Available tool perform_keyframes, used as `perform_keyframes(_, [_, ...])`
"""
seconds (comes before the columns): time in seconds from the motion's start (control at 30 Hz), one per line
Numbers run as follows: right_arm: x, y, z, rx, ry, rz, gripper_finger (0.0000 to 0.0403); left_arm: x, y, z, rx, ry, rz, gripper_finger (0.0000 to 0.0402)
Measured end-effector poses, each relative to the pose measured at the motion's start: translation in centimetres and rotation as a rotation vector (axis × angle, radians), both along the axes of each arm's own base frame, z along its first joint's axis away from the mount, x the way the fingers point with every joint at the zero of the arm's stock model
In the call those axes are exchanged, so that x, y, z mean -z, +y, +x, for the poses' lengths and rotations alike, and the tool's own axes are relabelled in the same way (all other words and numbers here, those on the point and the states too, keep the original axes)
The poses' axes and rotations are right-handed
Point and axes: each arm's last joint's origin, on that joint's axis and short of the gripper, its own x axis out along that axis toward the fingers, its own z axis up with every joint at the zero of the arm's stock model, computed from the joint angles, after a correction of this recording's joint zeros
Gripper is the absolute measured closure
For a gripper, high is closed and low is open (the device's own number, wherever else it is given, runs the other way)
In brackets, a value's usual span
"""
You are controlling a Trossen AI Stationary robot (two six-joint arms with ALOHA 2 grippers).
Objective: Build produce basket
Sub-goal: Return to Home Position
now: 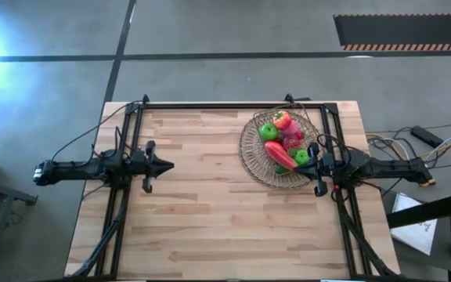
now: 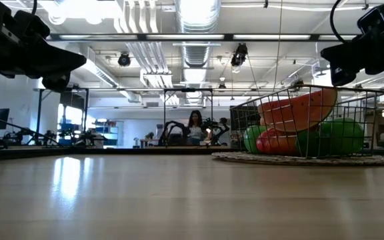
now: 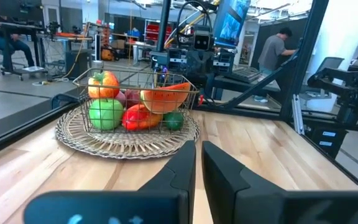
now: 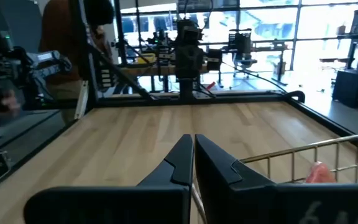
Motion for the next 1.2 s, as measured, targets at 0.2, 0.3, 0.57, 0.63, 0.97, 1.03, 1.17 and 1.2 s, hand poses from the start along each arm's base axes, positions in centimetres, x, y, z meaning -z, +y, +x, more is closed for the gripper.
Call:
perform_keyframes(0.2, [0.02, -0.06, 0.01, 0.021, 0.005, 0.027, 0.0394, -0.01, 0.00, 0.00, -0.001, -0.001, 0.000, 0.0391])
perform_keyframes(0.3, [0.00, -0.06, 0.01, 0.020, 0.006, 0.078, 0.0394, -0.02, 0.00, 0.00, -0.001, -0.002, 0.000, 0.0391])
perform_keyframes(0.57, [0.00, -0.06, 0.01, 0.019, 0.011, 0.194, 0.0394, -0.02, 0.01, 0.00, -0.002, -0.002, 0.001, 0.0391])
perform_keyframes(0.63, [-0.02, -0.06, 0.00, 0.019, 0.010, 0.195, 0.0394, -0.02, 0.01, 0.00, -0.002, -0.002, 0.001, 0.0391])
perform_keyframes(0.97, [-0.03, -0.06, 0.01, 0.019, 0.008, 0.195, 0.0394, -0.02, 0.01, 0.00, -0.002, -0.002, 0.001, 0.0391])
perform_keyframes(1.03, [-0.04, -0.06, 0.00, 0.019, 0.008, 0.195, 0.0394, -0.02, 0.01, 0.00, -0.002, -0.002, 0.001, 0.0391])
perform_keyframes(1.17, [-0.03, -0.06, 0.01, 0.019, 0.008, 0.195, 0.0394, -0.02, 0.01, 0.00, -0.002, -0.002, 0.001, 0.0391])
perform_keyframes(1.2, [-0.03, -0.06, 0.00, 0.019, 0.008, 0.195, 0.0394, -0.03, 0.01, 0.00, -0.002, -0.003, 0.001, 0.0391])
